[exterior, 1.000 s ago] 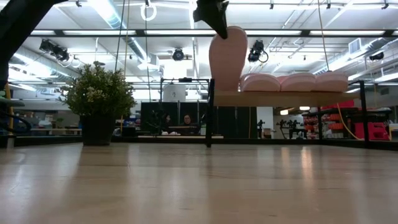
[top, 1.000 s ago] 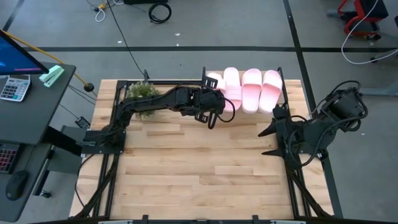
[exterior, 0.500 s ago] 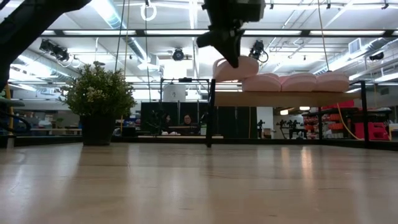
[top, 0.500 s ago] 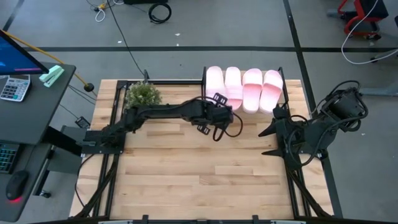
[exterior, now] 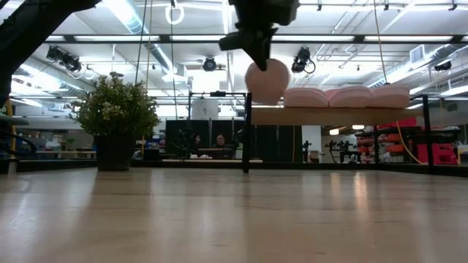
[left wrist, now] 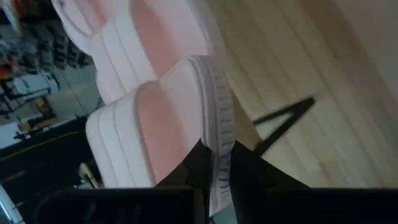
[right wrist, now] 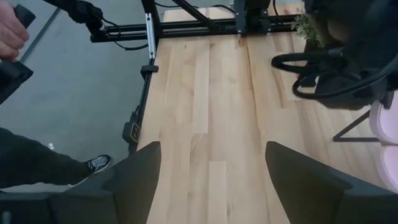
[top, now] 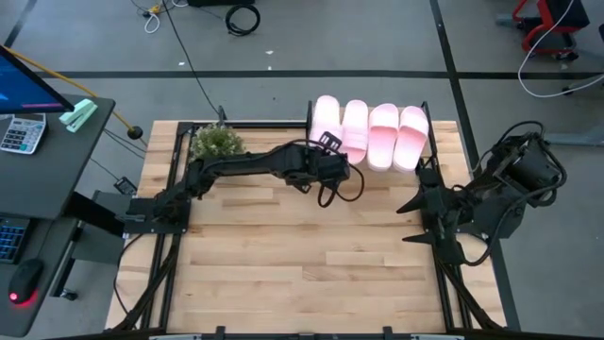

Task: Pick and place slides into the shelf
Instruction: Put the pink slide on the shelf

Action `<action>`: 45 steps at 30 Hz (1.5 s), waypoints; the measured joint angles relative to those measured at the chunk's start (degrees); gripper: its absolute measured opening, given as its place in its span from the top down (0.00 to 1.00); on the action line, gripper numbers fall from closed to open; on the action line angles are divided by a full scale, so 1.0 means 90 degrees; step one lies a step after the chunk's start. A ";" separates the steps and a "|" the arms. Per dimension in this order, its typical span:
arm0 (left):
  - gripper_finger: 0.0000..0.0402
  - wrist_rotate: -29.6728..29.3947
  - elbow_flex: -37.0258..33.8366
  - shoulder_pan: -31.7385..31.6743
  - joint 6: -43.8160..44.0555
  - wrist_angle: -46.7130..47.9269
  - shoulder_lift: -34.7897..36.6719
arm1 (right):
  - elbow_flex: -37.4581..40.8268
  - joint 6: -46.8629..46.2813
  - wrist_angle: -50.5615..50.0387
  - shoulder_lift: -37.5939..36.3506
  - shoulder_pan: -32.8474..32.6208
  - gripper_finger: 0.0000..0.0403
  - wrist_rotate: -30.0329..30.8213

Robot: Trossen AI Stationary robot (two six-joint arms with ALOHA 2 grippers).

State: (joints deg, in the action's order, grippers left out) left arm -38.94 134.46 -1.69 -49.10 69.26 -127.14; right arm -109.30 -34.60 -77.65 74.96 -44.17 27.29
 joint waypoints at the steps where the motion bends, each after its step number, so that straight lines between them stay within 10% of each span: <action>1: 0.91 -0.0011 -0.0004 -0.0026 -0.0001 0.0075 0.0027 | 0.0000 0.0001 -0.0002 0.0000 -0.0010 0.27 0.0023; 45: 0.89 0.1467 0.0002 -0.0085 0.0907 -0.0642 -0.0052 | 0.0000 -0.0294 0.0145 0.0002 -0.0031 0.27 0.0085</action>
State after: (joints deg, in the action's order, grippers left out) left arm -25.73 134.47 -2.46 -40.94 63.48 -127.61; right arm -109.30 -37.25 -76.34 74.98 -44.45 28.05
